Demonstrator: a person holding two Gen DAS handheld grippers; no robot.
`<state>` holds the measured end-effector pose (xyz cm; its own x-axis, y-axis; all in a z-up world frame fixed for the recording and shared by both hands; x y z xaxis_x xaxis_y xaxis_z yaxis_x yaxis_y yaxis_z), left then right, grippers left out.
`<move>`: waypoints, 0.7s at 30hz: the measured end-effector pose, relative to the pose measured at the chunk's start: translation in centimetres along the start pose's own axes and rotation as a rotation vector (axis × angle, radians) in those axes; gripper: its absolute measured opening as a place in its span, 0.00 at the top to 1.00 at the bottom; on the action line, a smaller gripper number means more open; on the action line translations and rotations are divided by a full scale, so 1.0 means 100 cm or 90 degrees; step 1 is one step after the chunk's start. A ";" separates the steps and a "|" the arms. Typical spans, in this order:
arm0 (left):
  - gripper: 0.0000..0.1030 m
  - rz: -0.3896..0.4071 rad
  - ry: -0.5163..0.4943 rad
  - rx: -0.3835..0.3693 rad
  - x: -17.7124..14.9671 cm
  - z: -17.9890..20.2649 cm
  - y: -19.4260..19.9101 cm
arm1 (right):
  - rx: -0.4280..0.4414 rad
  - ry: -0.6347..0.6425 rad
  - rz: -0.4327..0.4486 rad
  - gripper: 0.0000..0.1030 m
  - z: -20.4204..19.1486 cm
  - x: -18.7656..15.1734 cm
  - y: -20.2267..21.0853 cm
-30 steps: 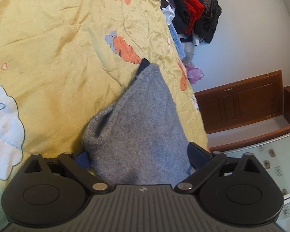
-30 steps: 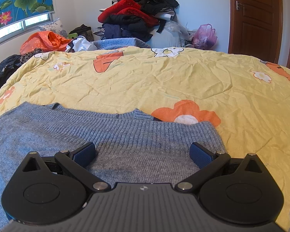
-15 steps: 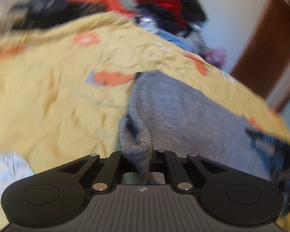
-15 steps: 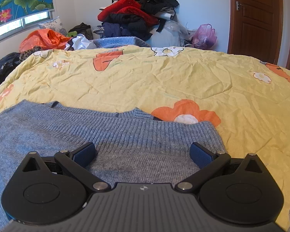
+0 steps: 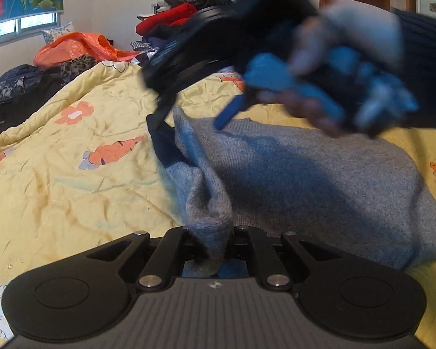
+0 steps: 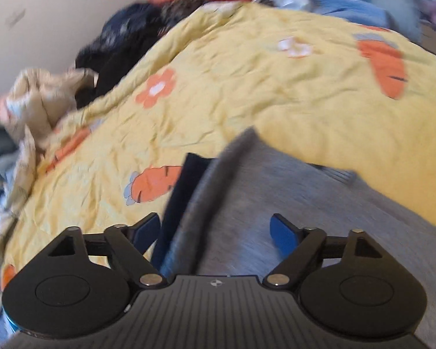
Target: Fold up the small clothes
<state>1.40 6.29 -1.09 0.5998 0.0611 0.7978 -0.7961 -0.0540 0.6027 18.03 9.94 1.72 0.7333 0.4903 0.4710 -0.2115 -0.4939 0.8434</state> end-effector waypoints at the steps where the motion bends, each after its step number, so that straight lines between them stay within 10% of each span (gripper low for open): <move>1: 0.95 -0.001 -0.002 -0.001 -0.001 0.001 -0.001 | -0.018 0.015 -0.008 0.23 -0.007 0.006 -0.010; 8: 0.95 -0.003 -0.029 0.010 -0.007 0.008 -0.001 | -0.154 0.175 -0.056 0.48 -0.031 0.006 -0.057; 13: 0.95 0.004 -0.028 0.004 0.001 0.008 0.008 | -0.123 0.139 -0.037 0.85 -0.008 0.006 -0.035; 21: 0.94 0.041 -0.063 -0.072 0.025 0.070 0.038 | -0.005 0.000 0.085 0.87 0.079 -0.021 0.077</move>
<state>0.44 -0.73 3.29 0.5473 -0.0376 0.8361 -0.8340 0.0589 0.5486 19.97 -0.52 5.23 0.6981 0.4207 0.5793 -0.3126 -0.5488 0.7753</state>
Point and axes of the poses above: each gripper's, at about its wrist camera, not at the fingertips, and y roughly against the way its jaws point, z to its right, x to its top, the point moved 6 cm from there along -y, roughly the way its jaws point, and after that the axes turned 1 degree about -y, right-handed, at the moved point
